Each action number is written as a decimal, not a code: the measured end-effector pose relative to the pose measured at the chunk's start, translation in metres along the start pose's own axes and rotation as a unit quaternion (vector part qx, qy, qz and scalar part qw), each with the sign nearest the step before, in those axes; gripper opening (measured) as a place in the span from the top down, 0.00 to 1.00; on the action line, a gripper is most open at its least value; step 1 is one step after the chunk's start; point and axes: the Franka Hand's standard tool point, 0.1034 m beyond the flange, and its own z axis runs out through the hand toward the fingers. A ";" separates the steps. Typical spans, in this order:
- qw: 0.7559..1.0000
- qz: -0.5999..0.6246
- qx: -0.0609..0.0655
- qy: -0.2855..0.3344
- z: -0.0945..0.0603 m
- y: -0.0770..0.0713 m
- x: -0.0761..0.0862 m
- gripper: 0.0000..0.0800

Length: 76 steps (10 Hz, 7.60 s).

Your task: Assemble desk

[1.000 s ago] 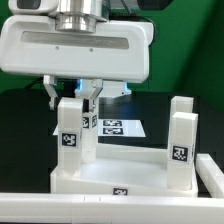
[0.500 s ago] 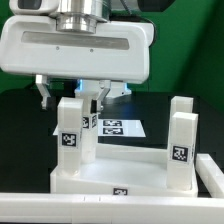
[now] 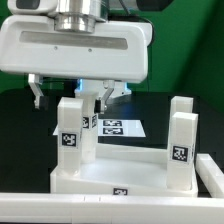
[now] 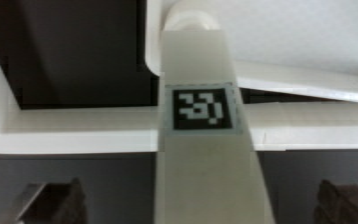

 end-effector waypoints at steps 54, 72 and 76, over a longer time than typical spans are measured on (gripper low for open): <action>0.722 0.678 -0.048 -0.128 0.015 -0.030 0.020 0.19; 0.958 0.252 0.015 -0.137 0.016 -0.019 0.018 0.54; 0.954 0.266 0.013 -0.137 0.016 -0.019 0.018 0.64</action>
Offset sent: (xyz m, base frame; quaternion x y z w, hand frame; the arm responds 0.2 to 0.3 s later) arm 0.0000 0.0000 0.0000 0.0000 0.0000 0.0000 1.0000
